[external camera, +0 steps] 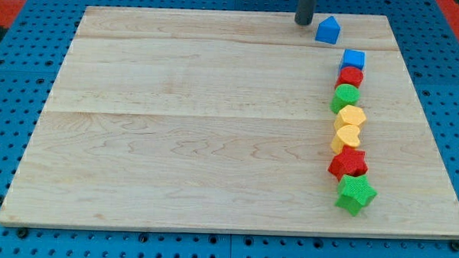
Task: Push the cube into the red circle
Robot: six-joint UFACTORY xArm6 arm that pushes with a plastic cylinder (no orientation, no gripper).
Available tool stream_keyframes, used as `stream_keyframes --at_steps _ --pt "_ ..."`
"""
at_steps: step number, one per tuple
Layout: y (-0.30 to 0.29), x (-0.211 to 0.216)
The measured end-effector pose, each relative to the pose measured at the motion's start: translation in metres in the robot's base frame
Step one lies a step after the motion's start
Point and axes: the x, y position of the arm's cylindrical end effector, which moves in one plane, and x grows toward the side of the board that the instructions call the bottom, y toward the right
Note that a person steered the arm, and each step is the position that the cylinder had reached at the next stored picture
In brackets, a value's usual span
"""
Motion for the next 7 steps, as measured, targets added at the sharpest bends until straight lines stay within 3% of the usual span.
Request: stream_keyframes --at_steps 1,2,7 --pt "0.018 0.005" --pt "0.046 0.038" --pt "0.12 0.049"
